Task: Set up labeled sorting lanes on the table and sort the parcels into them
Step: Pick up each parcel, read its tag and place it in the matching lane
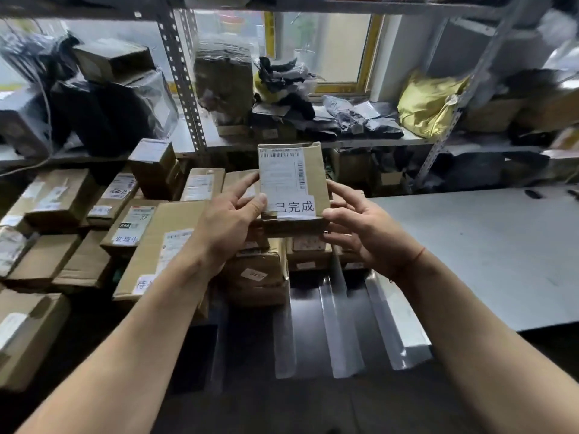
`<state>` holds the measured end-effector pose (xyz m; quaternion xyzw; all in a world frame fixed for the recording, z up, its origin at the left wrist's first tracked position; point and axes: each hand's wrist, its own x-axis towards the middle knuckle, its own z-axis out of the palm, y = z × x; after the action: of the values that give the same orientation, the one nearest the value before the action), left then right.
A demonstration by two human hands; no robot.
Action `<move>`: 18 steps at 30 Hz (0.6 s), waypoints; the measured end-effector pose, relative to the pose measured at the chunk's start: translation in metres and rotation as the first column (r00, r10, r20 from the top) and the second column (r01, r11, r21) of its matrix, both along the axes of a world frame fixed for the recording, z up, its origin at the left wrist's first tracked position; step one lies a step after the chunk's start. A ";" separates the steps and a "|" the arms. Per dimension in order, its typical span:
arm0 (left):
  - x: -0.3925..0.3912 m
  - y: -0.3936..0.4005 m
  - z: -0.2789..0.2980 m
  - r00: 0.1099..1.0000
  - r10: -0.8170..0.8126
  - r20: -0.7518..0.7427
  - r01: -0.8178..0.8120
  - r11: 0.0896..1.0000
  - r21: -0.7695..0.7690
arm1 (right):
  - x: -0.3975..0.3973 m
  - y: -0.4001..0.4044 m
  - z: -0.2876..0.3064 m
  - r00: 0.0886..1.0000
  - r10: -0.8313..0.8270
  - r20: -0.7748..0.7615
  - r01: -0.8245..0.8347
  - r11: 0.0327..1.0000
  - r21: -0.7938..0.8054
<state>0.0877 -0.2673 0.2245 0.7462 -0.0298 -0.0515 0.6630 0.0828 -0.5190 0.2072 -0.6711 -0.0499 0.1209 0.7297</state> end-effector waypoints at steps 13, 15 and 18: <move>-0.024 -0.109 -0.122 0.898 0.264 -0.351 -0.259 0.964 0.062 | -0.002 -0.076 -0.099 0.960 -0.059 -0.275 0.088 0.992 0.093; -0.029 -0.119 -0.133 0.860 0.216 -0.463 -0.288 0.953 -0.090 | 0.000 -0.077 -0.107 0.960 -0.058 -0.273 0.083 0.993 0.081; -0.033 -0.133 -0.140 0.811 0.128 -0.570 -0.377 0.860 -0.343 | 0.001 -0.075 -0.118 0.959 -0.055 -0.277 0.081 0.993 0.082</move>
<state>0.0551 -0.4006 0.0845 0.5299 0.2452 -0.1554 0.7969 0.0842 -0.5937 0.0887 -0.6147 0.0691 0.1851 0.7636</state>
